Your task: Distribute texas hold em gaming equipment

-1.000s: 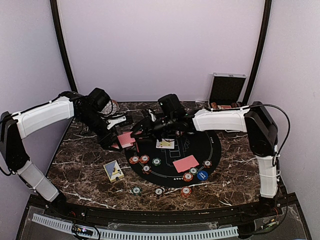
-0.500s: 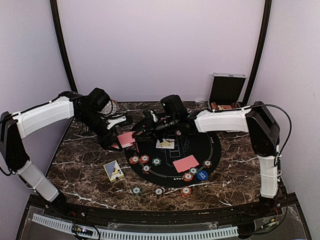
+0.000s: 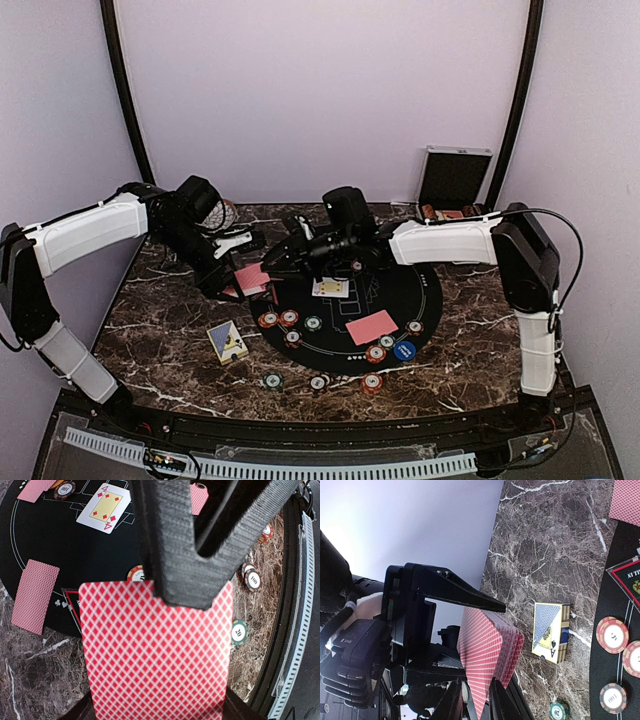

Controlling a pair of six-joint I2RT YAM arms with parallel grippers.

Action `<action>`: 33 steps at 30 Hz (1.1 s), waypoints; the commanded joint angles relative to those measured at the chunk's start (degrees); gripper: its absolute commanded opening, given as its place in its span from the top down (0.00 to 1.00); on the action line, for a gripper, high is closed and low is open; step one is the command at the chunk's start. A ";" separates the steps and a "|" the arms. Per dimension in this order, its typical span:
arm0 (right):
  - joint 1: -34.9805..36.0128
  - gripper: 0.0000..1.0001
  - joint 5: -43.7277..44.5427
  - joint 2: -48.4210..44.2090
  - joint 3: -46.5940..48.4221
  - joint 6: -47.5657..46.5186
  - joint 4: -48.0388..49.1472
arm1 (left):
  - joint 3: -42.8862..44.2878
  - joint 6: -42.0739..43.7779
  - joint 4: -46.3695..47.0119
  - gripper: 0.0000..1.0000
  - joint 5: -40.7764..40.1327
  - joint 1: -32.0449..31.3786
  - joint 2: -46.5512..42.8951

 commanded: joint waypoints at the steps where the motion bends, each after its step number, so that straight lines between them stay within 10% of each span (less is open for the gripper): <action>1: 0.39 0.81 -1.33 0.27 -0.73 0.76 3.05 | 1.51 0.70 -0.88 1.00 0.83 0.06 -1.96; 23: 0.58 1.00 -2.89 1.50 -1.90 5.53 9.09 | 0.97 0.83 -0.92 1.00 0.28 0.07 -2.53; 33: -4.44 1.00 3.50 -6.39 -4.13 -9.92 -10.82 | 0.24 0.87 -0.91 1.00 -1.17 0.06 -2.67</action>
